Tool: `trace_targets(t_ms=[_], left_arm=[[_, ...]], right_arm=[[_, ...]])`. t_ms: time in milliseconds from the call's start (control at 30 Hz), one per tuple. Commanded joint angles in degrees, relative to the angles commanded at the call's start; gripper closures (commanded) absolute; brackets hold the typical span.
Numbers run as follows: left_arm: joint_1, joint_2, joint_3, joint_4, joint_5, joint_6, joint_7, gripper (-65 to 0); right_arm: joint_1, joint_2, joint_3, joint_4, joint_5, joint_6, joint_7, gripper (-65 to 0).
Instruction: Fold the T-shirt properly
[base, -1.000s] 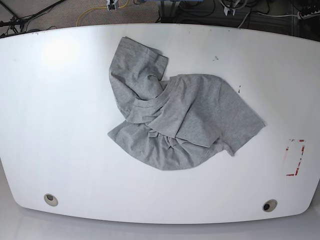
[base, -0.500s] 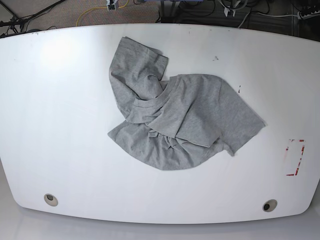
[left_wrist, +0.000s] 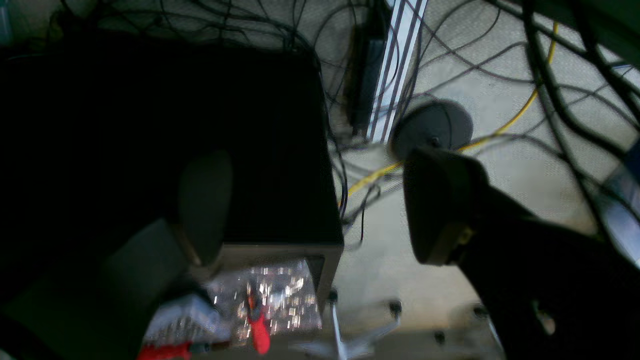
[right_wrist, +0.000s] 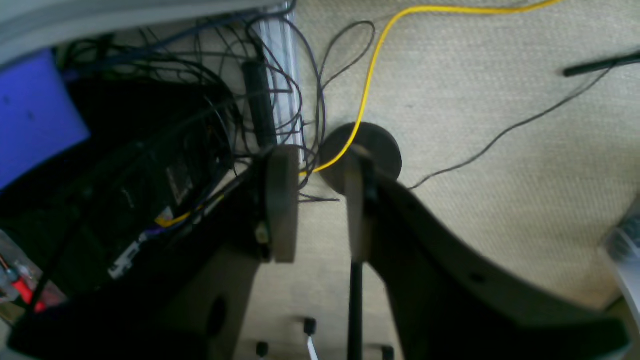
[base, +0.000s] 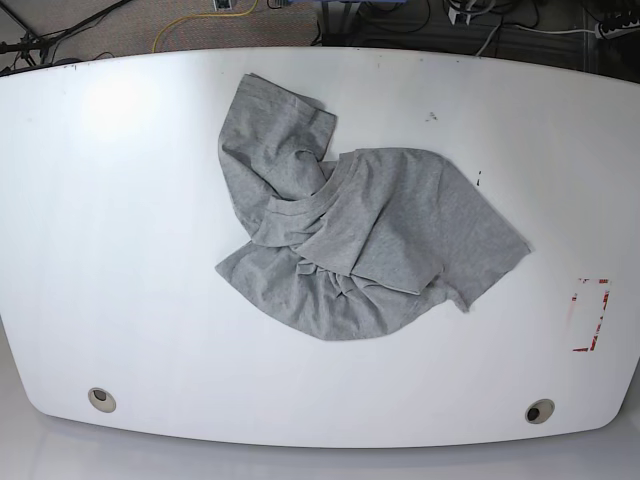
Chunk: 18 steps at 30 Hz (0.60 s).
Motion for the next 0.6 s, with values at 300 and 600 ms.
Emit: trace_targets(t_ms=[300,600], left_arm=[[4.6,0.1,0.6,5.4,-0.3,-0.4,-6.2,-49.5],[5.1,0.6,0.4,6.4,0.4,0.1,-8.4,-50.2]], right_arm=[[-0.8,0.1,-0.1,1.0,-0.5,0.59,0.3,-15.3],[-0.3,0.1,-0.1,1.8,-1.2,0.56,0.5,-15.3]])
